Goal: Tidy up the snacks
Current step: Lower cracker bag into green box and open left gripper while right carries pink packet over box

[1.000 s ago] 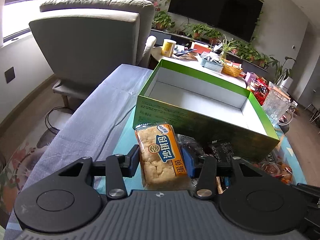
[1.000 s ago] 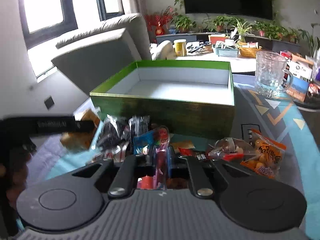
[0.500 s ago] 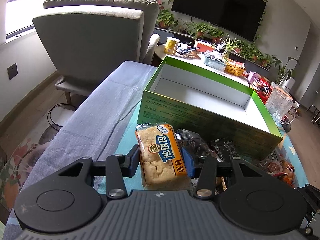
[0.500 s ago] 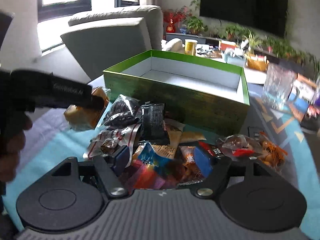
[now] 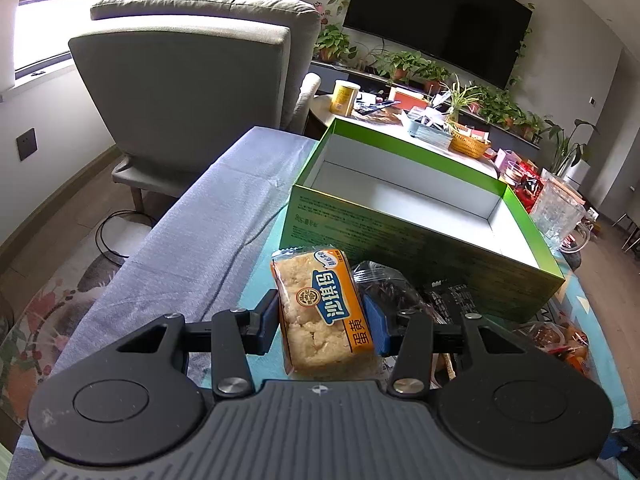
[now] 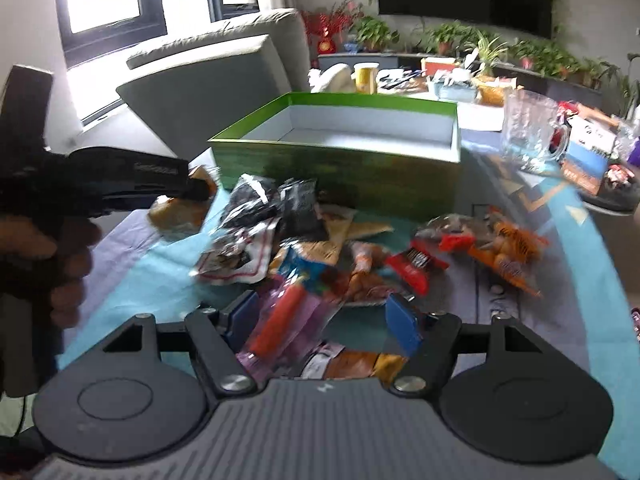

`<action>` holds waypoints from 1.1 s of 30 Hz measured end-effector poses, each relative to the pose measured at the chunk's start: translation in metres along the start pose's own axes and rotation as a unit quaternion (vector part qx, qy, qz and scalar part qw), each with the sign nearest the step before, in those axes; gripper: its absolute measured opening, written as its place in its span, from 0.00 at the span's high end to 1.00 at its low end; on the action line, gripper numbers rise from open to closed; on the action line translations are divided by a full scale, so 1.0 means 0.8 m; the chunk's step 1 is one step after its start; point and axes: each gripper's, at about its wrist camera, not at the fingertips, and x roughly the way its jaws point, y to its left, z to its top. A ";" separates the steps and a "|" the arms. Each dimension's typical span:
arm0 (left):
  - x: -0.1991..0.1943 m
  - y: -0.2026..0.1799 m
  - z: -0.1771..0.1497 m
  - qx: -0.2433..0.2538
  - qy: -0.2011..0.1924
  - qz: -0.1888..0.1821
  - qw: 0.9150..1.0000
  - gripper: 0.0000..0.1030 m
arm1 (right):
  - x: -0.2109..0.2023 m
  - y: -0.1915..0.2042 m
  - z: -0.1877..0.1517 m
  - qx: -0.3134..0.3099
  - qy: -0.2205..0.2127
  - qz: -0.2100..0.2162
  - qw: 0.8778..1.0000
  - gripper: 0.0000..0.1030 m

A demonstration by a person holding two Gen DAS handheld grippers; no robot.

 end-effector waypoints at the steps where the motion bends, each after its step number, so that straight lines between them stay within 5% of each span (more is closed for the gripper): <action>1: -0.001 0.001 0.000 0.000 0.000 -0.002 1.000 0.59 | 0.006 0.004 -0.001 -0.004 0.009 0.002 1.000 0.31; 6: -0.003 0.007 0.001 -0.001 -0.005 -0.002 1.000 0.59 | 0.039 0.017 0.002 0.010 0.052 0.044 0.998 0.31; 11: 0.001 0.008 -0.002 -0.006 0.003 -0.003 1.000 0.59 | 0.062 0.022 0.014 0.048 0.070 0.039 0.996 0.31; 13: 0.002 0.007 -0.003 -0.007 0.006 -0.005 1.000 0.59 | 0.063 0.031 0.015 0.037 0.060 0.026 0.997 0.32; 15: 0.001 0.008 -0.003 -0.006 0.005 -0.007 1.000 0.59 | 0.059 0.033 0.014 0.029 0.050 0.023 0.998 0.48; 20: -0.009 0.009 -0.001 -0.008 -0.011 -0.012 1.000 0.59 | 0.035 0.014 0.016 0.047 0.036 0.040 0.997 0.67; 33: -0.042 -0.008 0.026 0.010 -0.066 -0.035 0.997 0.59 | -0.004 -0.006 0.056 0.064 -0.073 0.043 0.994 0.71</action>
